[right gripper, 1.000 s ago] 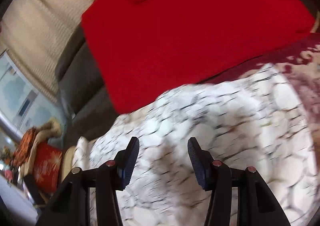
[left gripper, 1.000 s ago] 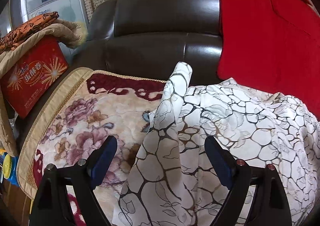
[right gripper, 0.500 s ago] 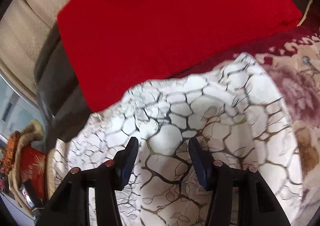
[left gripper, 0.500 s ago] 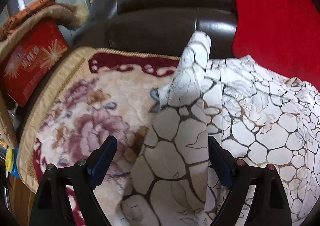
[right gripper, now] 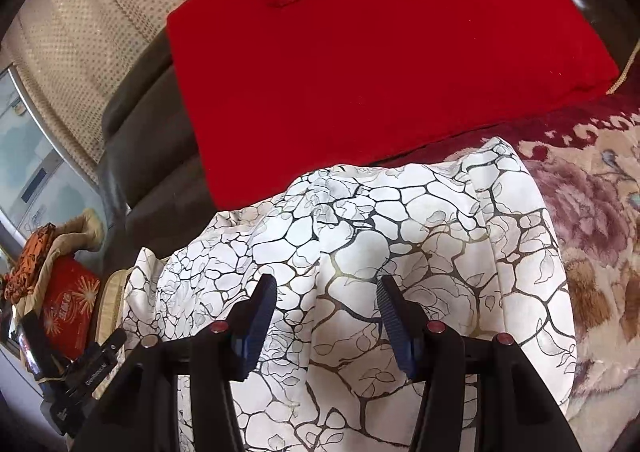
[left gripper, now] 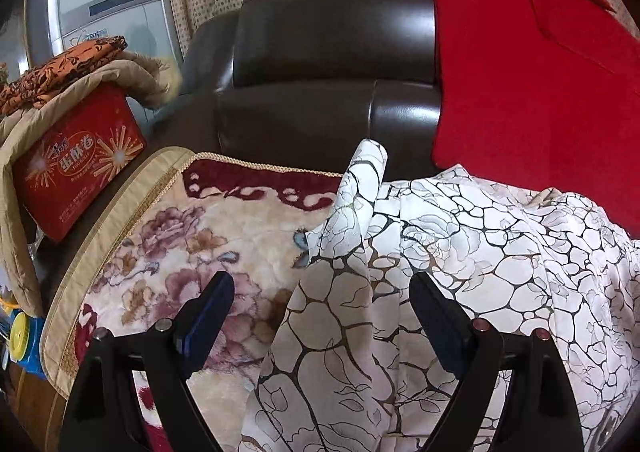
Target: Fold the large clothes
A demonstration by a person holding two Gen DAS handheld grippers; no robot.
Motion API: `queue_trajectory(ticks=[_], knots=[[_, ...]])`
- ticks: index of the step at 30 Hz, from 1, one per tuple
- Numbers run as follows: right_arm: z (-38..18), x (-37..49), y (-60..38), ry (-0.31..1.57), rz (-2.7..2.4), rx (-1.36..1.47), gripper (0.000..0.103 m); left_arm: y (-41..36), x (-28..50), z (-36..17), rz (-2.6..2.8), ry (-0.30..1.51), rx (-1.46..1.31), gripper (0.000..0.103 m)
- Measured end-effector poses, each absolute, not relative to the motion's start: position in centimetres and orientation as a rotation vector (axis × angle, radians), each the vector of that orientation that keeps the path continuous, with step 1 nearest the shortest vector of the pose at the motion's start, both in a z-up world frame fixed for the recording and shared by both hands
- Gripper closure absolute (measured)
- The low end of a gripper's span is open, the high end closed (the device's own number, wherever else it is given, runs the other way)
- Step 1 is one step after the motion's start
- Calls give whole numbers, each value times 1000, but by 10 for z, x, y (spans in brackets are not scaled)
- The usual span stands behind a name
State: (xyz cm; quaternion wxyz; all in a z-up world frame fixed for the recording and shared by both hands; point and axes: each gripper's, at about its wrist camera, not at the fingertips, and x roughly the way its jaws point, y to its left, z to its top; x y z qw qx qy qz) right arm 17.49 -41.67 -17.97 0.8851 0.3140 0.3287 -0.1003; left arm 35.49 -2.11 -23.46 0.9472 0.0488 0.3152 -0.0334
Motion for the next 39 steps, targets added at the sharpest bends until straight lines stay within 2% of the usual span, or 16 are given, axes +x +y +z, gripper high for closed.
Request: queue_trajectory(ticks=[25, 28, 32, 39], knots=[[-195, 214, -338, 770, 8, 583, 47, -38, 340, -228, -116, 600, 133, 13], [-200, 216, -336, 803, 11, 578, 47, -49, 343, -238, -166, 653, 130, 13], [-213, 224, -335, 874, 5, 562, 47, -73, 361, -274, -234, 853, 179, 13], [-189, 199, -388, 713, -147, 642, 47, -69, 363, -263, -227, 797, 134, 13]])
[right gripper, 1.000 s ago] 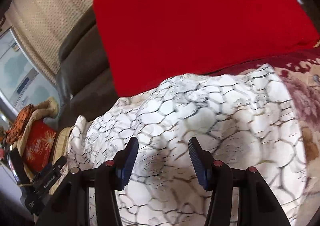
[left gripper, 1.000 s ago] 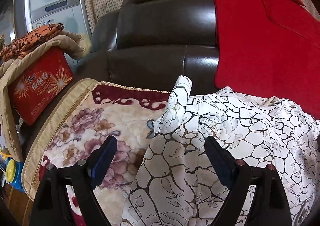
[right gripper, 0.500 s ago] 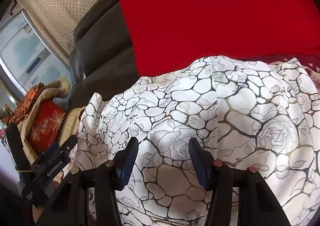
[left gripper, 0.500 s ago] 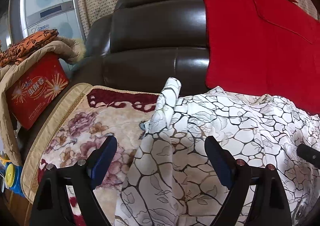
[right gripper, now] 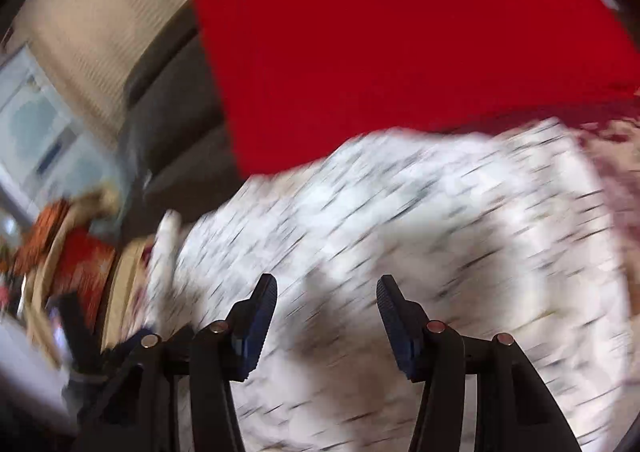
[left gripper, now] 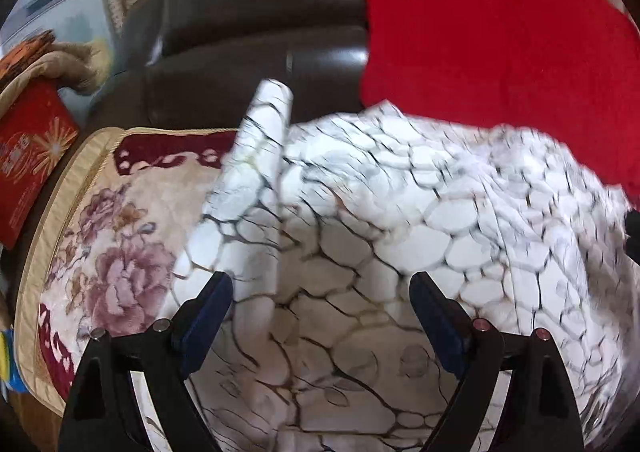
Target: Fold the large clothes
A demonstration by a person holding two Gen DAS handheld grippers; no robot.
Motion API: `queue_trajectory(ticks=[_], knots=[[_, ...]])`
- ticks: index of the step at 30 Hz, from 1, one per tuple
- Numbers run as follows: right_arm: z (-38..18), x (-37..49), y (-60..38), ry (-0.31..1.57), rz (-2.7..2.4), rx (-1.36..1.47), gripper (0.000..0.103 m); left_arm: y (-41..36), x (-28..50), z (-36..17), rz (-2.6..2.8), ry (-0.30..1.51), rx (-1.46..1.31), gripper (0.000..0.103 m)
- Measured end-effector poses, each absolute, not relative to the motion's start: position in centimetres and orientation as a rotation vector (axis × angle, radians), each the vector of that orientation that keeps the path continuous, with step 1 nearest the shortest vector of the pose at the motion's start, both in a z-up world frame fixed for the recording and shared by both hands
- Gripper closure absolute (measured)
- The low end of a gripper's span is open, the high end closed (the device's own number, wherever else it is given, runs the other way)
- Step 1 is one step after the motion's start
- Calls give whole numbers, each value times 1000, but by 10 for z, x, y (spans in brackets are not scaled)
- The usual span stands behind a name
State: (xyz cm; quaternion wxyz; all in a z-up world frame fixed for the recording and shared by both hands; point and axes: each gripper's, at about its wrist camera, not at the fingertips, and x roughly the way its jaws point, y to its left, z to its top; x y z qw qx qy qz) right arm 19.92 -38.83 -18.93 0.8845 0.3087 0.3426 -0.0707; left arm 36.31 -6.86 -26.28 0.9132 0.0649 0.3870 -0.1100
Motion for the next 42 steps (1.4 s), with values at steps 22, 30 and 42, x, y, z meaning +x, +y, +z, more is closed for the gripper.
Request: queue_trajectory(ticks=[22, 30, 42], knots=[[-171, 164, -388, 639, -122, 622, 46, 74, 348, -255, -71, 803, -131, 9], [-167, 174, -340, 673, -11, 582, 46, 94, 365, -283, -436, 949, -446, 8], [-191, 196, -352, 742, -39, 643, 46, 48, 388, -318, -692, 1140, -551, 13]])
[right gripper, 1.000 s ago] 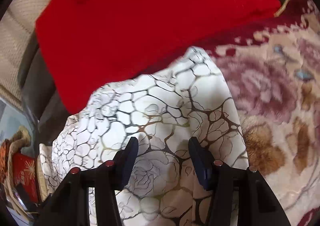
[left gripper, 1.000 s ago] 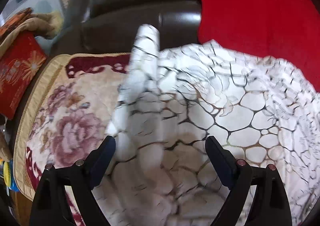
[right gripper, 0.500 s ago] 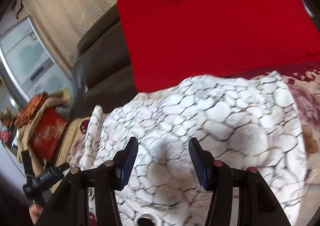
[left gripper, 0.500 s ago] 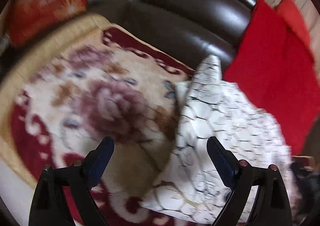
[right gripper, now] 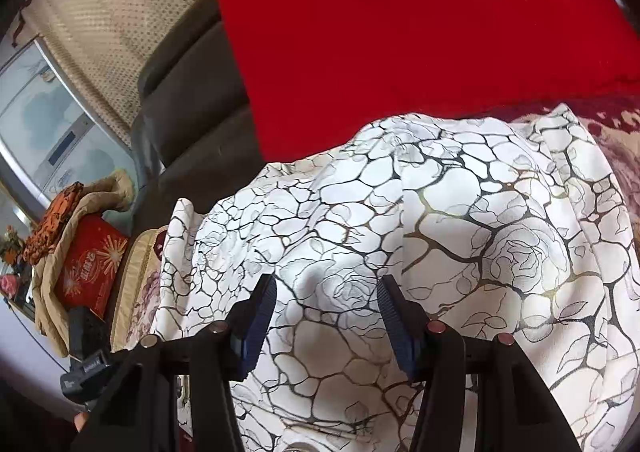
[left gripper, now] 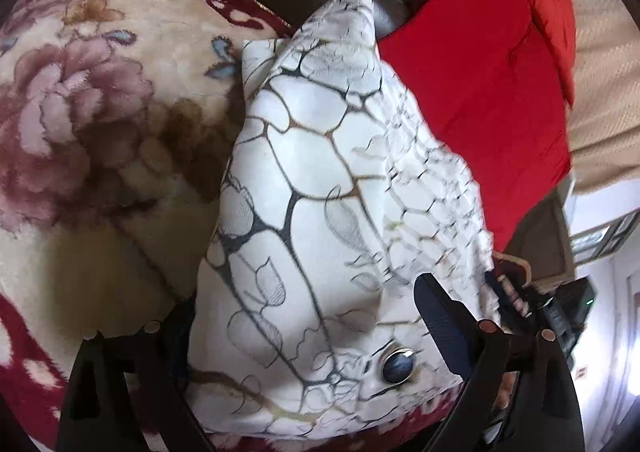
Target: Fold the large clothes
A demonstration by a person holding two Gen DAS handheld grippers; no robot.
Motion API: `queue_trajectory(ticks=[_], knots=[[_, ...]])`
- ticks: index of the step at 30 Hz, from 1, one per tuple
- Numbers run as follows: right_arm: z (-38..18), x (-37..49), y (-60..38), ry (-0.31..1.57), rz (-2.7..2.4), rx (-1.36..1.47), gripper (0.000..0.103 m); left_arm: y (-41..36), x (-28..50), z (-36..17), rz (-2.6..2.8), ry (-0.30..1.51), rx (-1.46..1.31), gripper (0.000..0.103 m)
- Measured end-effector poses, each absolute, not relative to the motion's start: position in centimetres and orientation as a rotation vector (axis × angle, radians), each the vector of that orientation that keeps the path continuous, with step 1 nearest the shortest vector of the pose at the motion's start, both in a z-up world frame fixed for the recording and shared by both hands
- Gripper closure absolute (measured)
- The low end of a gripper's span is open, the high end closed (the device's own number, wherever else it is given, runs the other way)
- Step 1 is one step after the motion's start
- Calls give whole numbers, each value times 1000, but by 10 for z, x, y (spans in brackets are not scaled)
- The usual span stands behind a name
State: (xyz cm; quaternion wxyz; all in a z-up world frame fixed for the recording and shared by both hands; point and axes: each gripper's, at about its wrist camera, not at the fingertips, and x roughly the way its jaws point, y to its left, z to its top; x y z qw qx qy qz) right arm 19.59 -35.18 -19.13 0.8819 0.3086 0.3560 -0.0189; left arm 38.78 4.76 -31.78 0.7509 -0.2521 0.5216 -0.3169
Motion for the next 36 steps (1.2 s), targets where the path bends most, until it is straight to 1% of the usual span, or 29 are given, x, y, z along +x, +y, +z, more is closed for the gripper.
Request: queue_trajectory(ticks=[1, 2, 3, 5, 6, 7, 8, 9, 12, 13, 14, 15, 16, 19, 20, 21, 22, 23, 24, 25, 26, 27, 30, 31, 33, 34, 36], knots=[[-192, 197, -354, 745, -38, 653, 46, 46, 388, -315, -717, 1124, -571, 21], [-194, 197, -356, 748, -39, 663, 46, 43, 387, -313, -734, 1113, -565, 41], [-195, 198, -358, 749, -42, 668, 46, 40, 386, -311, -740, 1096, -542, 49], [-196, 198, -360, 749, -47, 673, 46, 31, 384, -305, -754, 1071, -501, 50], [-196, 199, -361, 749, -47, 674, 46, 29, 386, -305, -741, 1075, -495, 47], [-196, 199, -362, 749, -48, 675, 46, 29, 391, -309, -719, 1086, -491, 42], [-196, 199, -363, 749, -49, 675, 46, 27, 395, -314, -698, 1109, -504, 19], [-196, 199, -364, 749, -51, 675, 46, 26, 400, -321, -686, 1137, -539, 8], [-197, 198, -366, 750, -54, 677, 46, 24, 403, -326, -699, 1112, -626, 10], [-197, 198, -367, 749, -55, 678, 46, 21, 402, -324, -717, 1095, -630, 13], [-197, 198, -369, 748, -56, 679, 46, 17, 400, -320, -734, 1080, -621, 35], [-197, 197, -370, 747, -58, 679, 46, 13, 399, -316, -740, 1065, -596, 60], [-197, 197, -371, 745, -60, 680, 46, 8, 398, -314, -739, 1050, -559, 64], [-197, 195, -375, 743, -68, 688, 46, -1, 399, -314, -733, 1046, -539, 63], [-198, 194, -377, 743, -69, 697, 46, -3, 402, -316, -728, 1057, -546, 54], [-199, 194, -379, 742, -68, 706, 46, -5, 403, -318, -723, 1074, -559, 31], [-199, 193, -381, 740, -68, 718, 46, -10, 405, -323, -727, 1092, -578, 24], [-200, 193, -383, 737, -67, 730, 46, -14, 405, -327, -721, 1096, -589, 25], [-200, 192, -385, 732, -64, 739, 46, -12, 403, -326, -718, 1085, -583, 32], [-200, 192, -385, 730, -59, 743, 46, -14, 400, -322, -728, 1071, -569, 41], [-199, 192, -385, 727, -49, 743, 46, -17, 398, -319, -738, 1057, -552, 63], [-198, 193, -382, 725, -32, 733, 46, -19, 396, -315, -741, 1034, -533, 67], [-197, 196, -374, 731, -14, 690, 46, -23, 392, -308, -735, 996, -499, 74], [-200, 199, -371, 750, -6, 685, 47, -24, 390, -306, -735, 989, -502, 74], [-221, 215, -368, 872, -2, 685, 47, -24, 382, -296, -748, 952, -490, 75], [-231, 221, -367, 931, -13, 667, 50, -25, 377, -289, -759, 928, -479, 75], [-231, 219, -370, 926, -11, 684, 52, -33, 366, -274, -794, 885, -464, 76]])
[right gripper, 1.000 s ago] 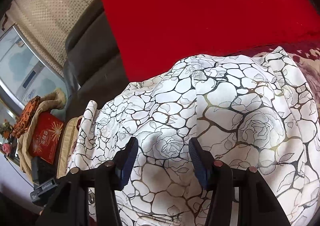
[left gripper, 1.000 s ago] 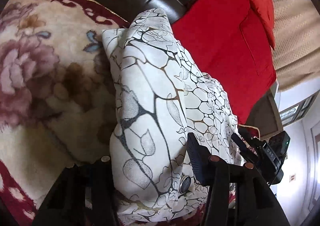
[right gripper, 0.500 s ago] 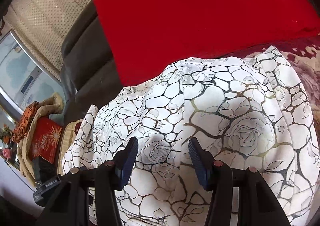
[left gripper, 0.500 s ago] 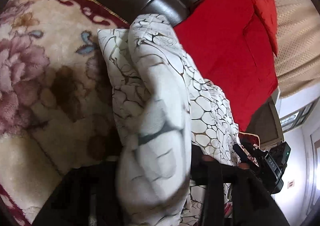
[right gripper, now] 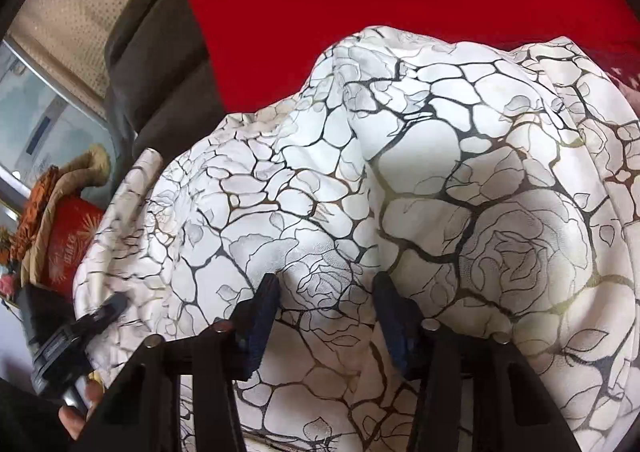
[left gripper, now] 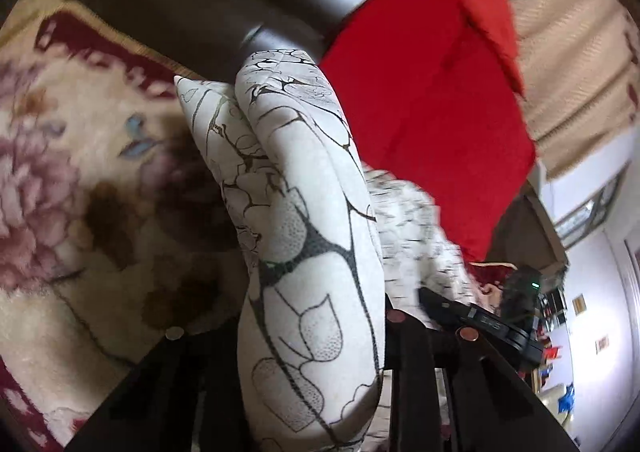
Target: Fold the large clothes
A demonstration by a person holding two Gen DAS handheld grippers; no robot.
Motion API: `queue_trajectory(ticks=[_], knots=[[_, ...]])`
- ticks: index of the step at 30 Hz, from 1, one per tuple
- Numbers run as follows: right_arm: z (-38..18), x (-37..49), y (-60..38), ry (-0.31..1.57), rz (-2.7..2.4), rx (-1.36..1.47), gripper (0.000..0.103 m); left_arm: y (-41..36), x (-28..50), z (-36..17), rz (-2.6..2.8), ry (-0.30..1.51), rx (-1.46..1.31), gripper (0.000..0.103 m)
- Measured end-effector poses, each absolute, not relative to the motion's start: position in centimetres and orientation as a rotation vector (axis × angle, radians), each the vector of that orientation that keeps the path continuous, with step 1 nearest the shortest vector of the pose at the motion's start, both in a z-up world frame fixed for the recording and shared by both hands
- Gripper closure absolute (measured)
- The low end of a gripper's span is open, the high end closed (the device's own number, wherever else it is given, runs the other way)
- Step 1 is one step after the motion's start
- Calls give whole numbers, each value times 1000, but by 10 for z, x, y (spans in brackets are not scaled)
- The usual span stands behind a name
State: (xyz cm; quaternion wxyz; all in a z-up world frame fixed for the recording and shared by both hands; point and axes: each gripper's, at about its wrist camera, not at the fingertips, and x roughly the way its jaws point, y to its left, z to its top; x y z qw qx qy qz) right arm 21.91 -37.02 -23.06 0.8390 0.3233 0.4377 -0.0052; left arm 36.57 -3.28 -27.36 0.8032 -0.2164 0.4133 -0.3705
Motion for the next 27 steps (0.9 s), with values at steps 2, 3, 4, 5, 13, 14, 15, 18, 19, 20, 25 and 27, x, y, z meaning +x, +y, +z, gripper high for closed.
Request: queue_trajectory(ticks=[2, 3, 4, 5, 13, 14, 15, 18, 19, 20, 25, 27], knots=[[-226, 213, -378, 909, 9, 733, 52, -46, 355, -255, -806, 853, -421, 76], [-226, 210, -383, 903, 16, 762, 52, -53, 351, -247, -809, 848, -399, 76], [-225, 206, -390, 892, 21, 798, 54, -61, 345, -237, -818, 842, -366, 76], [-224, 202, -398, 878, 24, 831, 53, -73, 338, -225, -829, 832, -318, 76], [-211, 167, -467, 703, 31, 1054, 51, -179, 287, -159, -882, 834, -12, 76], [-213, 160, -481, 674, 44, 1118, 51, -201, 280, -158, -895, 842, 25, 76], [-215, 157, -489, 658, 50, 1157, 50, -225, 271, -161, -910, 849, 74, 76], [-231, 141, -523, 589, 55, 1344, 40, -289, 246, -193, -938, 922, 197, 75], [-239, 137, -533, 574, 56, 1404, 34, -306, 245, -211, -932, 962, 239, 73], [-248, 132, -541, 556, 59, 1472, 33, -314, 246, -223, -929, 986, 259, 69], [-273, 135, -551, 590, 114, 1607, 32, -292, 247, -236, -1072, 1023, 136, 33], [-268, 139, -550, 587, 127, 1584, 27, -268, 245, -221, -1149, 1020, 62, 26]])
